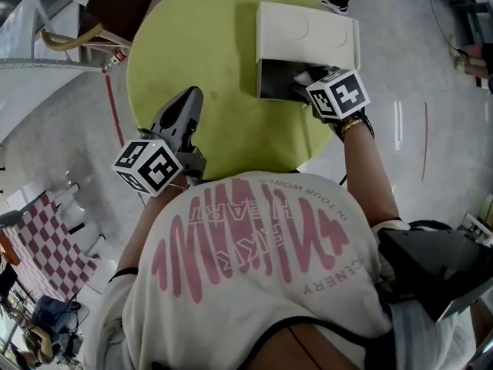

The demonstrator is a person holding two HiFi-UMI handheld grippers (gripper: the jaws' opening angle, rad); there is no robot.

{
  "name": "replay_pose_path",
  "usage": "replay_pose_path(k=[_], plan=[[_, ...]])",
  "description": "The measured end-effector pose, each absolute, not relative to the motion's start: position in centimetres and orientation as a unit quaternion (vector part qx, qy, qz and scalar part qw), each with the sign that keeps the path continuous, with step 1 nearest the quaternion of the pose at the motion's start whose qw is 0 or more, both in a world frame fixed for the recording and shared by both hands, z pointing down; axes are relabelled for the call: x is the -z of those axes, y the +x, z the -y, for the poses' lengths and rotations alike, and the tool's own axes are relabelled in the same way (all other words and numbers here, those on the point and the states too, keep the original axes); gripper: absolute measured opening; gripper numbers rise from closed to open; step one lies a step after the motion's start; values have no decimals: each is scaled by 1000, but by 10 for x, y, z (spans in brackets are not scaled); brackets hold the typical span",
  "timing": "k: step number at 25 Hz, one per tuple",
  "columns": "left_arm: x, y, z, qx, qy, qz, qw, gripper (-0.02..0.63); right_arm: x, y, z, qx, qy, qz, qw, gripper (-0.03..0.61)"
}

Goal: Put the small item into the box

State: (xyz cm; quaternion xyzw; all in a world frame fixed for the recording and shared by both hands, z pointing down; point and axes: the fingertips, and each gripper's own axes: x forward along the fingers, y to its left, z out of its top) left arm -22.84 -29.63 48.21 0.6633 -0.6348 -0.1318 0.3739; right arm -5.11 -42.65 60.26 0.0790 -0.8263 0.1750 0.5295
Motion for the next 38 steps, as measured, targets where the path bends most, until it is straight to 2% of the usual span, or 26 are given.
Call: replay_pose_path(k=[8, 15, 22, 30, 32, 38], plan=[[-466, -226, 293, 131, 675, 631, 360, 6, -576, -52, 434, -201, 119, 846, 479, 244], [-453, -216, 284, 130, 694, 616, 349, 6, -543, -49, 435, -229, 171, 868, 406, 244], [-425, -192, 278, 130, 722, 598, 322, 6, -474, -29, 445, -245, 248, 901, 258, 236], [-388, -178, 257, 131, 748, 588, 280, 6, -402, 7, 432, -253, 295, 913, 127, 95], [-383, -174, 251, 133, 751, 586, 274, 6, -379, 15, 426, -251, 298, 917, 87, 37], [-372, -151, 235, 132, 763, 576, 262, 6, -328, 46, 395, -237, 308, 922, -13, 9]])
